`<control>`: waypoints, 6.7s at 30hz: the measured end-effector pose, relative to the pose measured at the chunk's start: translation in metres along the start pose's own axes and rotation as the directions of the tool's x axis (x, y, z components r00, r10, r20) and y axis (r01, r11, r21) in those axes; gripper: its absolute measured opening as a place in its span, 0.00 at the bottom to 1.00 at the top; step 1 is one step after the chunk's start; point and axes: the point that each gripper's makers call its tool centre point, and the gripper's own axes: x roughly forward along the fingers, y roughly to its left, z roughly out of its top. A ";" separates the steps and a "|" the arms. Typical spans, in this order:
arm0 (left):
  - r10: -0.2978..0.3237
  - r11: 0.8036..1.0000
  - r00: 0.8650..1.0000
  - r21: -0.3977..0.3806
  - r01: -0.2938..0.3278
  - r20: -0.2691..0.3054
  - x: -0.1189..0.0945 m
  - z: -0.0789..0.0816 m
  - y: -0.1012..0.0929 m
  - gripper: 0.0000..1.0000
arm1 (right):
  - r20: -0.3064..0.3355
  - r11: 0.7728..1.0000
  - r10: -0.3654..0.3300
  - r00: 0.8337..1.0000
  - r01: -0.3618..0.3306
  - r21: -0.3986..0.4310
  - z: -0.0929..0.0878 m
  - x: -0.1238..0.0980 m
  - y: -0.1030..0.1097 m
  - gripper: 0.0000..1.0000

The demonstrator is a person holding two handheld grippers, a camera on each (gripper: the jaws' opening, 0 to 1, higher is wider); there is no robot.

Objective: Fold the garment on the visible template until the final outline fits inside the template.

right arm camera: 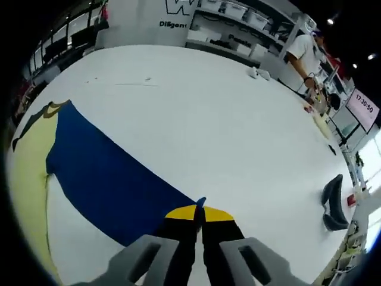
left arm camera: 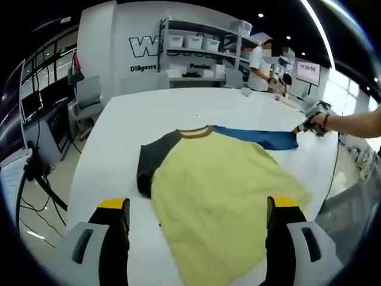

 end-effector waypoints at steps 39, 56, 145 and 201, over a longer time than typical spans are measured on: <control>-0.042 0.999 0.999 -0.009 0.042 0.011 -0.017 0.006 -0.005 0.97 | 0.114 0.938 0.072 0.991 -0.106 0.331 -0.023 0.010 -0.006 0.22; -0.032 0.999 0.999 -0.026 0.032 0.017 -0.021 0.006 -0.002 0.96 | 0.155 0.916 0.174 0.972 -0.218 0.336 0.009 -0.009 0.018 0.00; -0.052 0.997 0.999 -0.060 0.052 -0.005 -0.060 -0.028 0.012 0.96 | -0.014 0.710 0.702 0.712 -0.700 -0.077 0.084 -0.082 0.458 0.30; -0.088 0.996 0.996 -0.023 0.088 -0.012 -0.052 -0.021 -0.004 0.95 | 0.249 0.852 0.502 0.828 -0.523 0.022 0.051 -0.065 0.270 0.20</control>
